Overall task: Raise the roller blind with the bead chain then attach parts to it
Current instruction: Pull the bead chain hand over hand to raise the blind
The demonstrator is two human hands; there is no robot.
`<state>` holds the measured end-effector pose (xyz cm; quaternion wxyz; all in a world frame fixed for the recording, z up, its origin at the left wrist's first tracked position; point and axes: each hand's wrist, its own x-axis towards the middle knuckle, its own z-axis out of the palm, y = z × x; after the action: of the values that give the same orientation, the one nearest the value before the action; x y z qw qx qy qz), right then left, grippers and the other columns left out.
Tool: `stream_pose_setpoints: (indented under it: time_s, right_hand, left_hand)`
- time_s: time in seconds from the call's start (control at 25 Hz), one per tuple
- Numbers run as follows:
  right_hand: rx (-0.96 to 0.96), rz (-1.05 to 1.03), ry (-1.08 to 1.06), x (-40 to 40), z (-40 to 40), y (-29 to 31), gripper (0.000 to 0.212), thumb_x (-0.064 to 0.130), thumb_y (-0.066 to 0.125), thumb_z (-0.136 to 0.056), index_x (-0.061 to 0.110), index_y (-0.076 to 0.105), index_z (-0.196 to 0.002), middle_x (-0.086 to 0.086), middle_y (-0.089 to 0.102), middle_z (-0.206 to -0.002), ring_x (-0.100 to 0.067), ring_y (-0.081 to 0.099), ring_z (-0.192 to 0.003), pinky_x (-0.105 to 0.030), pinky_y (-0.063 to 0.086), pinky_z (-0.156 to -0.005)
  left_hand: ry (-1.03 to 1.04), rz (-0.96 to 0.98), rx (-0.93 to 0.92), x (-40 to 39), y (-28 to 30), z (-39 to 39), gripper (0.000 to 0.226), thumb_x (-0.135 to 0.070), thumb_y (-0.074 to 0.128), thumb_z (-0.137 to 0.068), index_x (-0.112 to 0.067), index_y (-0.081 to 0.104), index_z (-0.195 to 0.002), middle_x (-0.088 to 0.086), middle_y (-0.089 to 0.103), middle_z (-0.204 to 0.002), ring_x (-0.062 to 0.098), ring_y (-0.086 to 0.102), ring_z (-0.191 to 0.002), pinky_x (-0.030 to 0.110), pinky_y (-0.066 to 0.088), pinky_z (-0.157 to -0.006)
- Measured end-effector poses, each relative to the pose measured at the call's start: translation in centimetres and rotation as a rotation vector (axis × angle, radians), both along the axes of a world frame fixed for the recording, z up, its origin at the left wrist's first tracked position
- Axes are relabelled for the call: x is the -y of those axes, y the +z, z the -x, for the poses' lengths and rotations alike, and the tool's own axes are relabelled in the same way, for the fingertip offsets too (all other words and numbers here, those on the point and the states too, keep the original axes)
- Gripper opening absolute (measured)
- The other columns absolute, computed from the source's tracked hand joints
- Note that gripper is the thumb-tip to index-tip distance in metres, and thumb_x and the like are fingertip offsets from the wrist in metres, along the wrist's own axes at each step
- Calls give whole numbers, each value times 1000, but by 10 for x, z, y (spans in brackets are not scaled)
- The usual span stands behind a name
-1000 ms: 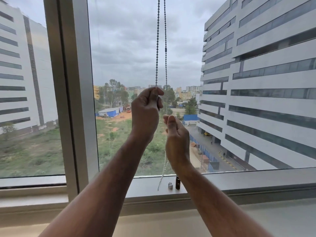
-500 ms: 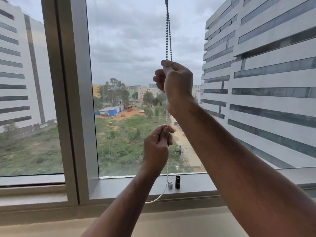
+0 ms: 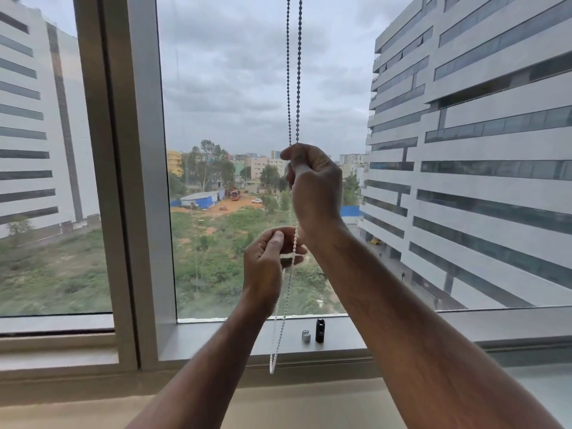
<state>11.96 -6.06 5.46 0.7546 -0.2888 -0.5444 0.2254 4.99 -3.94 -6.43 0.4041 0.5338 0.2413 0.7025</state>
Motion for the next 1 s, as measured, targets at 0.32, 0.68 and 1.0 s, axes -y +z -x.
stream_pose_setpoints:
  time_s: [0.32, 0.68, 1.0]
  right_hand:
    - [89, 29, -101, 6, 5, -61, 25, 17, 56, -104, 17, 75, -89, 18, 55, -55, -1, 43, -52, -24, 37, -54]
    - [106, 132, -13, 16, 7, -129, 28, 6, 53, -103, 17, 72, -87, 3, 54, -63, -11, 47, -61, -34, 40, -58]
    - [148, 192, 14, 23, 6, -169, 30, 4, 51, -104, 19, 72, -88, 11, 55, -60, -7, 50, -61, -26, 45, -62]
  left_hand:
    - [27, -133, 75, 1, 109, 11, 31, -13, 41, -109, -5, 71, -109, 18, 76, -98, 21, 77, -84, 31, 61, -68]
    - [-75, -165, 46, 12, 184, 4, 33, -16, 40, -111, 0, 68, -118, 13, 78, -94, 21, 79, -81, 30, 61, -64]
    - [121, -201, -13, 10, 172, -1, 29, -6, 51, -105, -16, 72, -87, -2, 56, -61, 9, 35, -46, 23, 27, -44]
